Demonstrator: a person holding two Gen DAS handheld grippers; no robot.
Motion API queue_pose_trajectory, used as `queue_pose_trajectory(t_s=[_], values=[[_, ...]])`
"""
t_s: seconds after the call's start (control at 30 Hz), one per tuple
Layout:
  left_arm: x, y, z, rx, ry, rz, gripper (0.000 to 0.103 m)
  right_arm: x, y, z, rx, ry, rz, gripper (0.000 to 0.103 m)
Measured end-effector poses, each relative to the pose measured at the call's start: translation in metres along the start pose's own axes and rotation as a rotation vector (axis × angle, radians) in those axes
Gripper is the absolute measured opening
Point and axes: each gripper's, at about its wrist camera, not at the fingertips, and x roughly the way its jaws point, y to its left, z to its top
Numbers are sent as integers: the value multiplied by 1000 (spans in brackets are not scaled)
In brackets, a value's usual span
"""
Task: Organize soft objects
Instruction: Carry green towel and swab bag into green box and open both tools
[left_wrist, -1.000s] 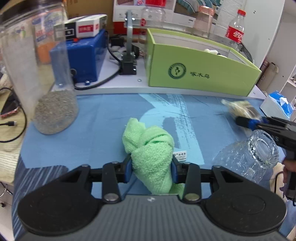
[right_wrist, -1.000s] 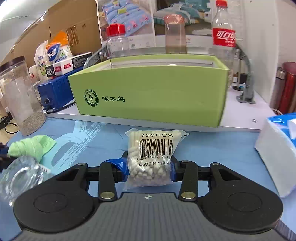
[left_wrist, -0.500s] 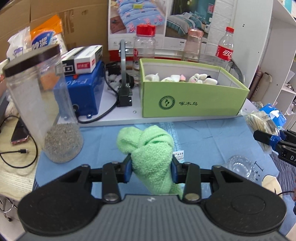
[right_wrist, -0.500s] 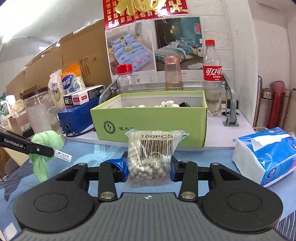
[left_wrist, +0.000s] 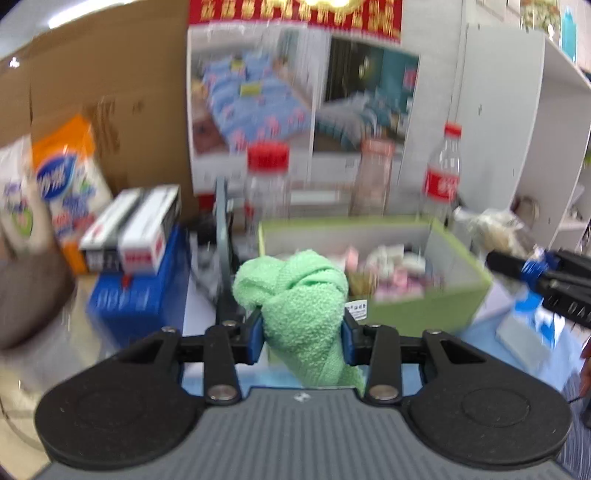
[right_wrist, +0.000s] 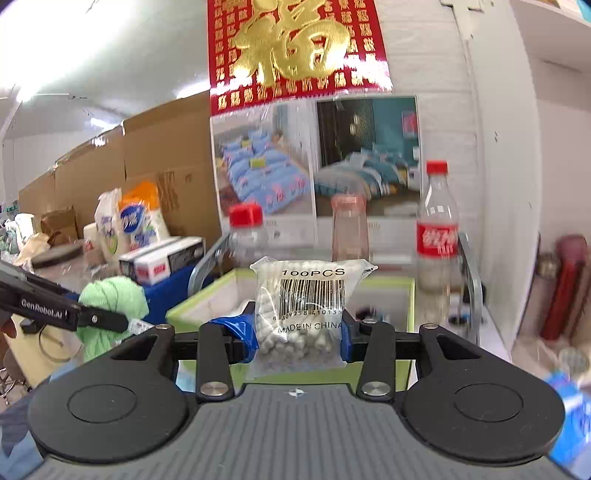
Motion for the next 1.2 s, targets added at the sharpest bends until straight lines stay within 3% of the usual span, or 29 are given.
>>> queue_pose_trajectory(t_s=[0.17, 0.4, 0.43, 0.47, 0.5, 0.57, 0.63, 0.83, 1.2], values=[[39, -11, 56, -11, -39, -55, 41, 52, -9, 34, -31, -2, 3, 26], [110, -16, 64, -22, 46, -49, 41, 111, -16, 21, -23, 90, 35, 27], [120, -16, 60, -20, 63, -43, 43, 120, -17, 16, -22, 115, 39, 29], [129, -15, 57, -14, 76, -32, 53, 126, -17, 11, -21, 138, 42, 30], [135, -15, 54, -11, 87, -17, 72, 133, -18, 6, -15, 162, 41, 30], [141, -13, 49, -10, 83, 13, 72, 141, -20, 0, 12, 203, 39, 33], [141, -9, 48, -13, 80, 24, 72, 142, -20, -1, 30, 213, 32, 34], [122, -2, 48, -44, 64, 21, 72, 122, -17, 12, 44, 98, -3, 41], [38, -19, 29, -60, 10, 6, 76, 61, 13, 19, -17, 128, -81, 49]])
